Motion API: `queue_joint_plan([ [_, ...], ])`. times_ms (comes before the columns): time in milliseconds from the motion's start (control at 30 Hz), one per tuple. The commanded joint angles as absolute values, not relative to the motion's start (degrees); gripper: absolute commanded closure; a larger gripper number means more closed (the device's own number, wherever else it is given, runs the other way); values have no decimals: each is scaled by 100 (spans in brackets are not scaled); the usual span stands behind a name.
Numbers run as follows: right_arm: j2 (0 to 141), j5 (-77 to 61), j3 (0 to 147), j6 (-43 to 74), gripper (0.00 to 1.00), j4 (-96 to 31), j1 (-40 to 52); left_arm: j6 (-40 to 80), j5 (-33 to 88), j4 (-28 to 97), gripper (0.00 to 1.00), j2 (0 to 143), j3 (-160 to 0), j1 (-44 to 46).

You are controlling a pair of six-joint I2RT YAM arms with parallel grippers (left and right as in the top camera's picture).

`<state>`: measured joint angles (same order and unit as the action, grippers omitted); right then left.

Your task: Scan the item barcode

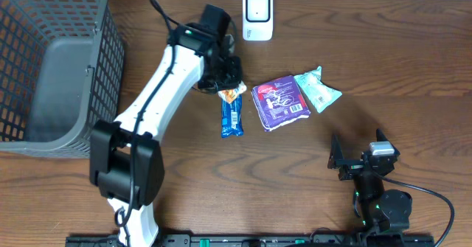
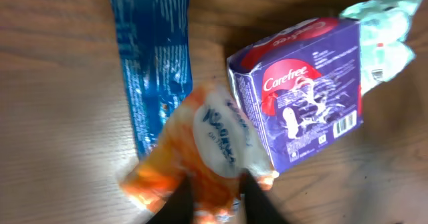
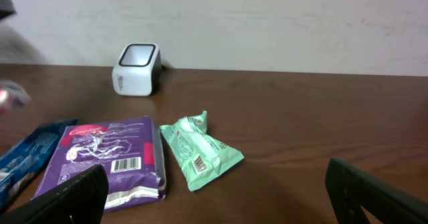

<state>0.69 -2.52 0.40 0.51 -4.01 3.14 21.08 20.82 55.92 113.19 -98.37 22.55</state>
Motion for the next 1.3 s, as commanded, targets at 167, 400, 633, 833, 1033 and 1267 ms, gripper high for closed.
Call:
queue_joint_plan([
  [167,45,-202,32,-30,1,-425,342,2198,2034,5557,14,11343,-9861,2418],
  [400,45,-202,32,-30,1,-427,342,2193,2025,5588,14,10934,-10022,2080],
  [633,45,-202,32,-30,1,-425,342,2150,1549,5680,4,10326,-10020,1382],
  [833,45,-202,32,-30,1,-425,342,2150,1485,6049,3,10298,-9994,972],
  [1033,45,-202,32,-30,1,-425,342,2152,1380,6252,2,10298,-9959,858],
  [1267,45,-202,32,-30,1,-427,342,2152,1382,6252,2,10298,-9959,858],
])
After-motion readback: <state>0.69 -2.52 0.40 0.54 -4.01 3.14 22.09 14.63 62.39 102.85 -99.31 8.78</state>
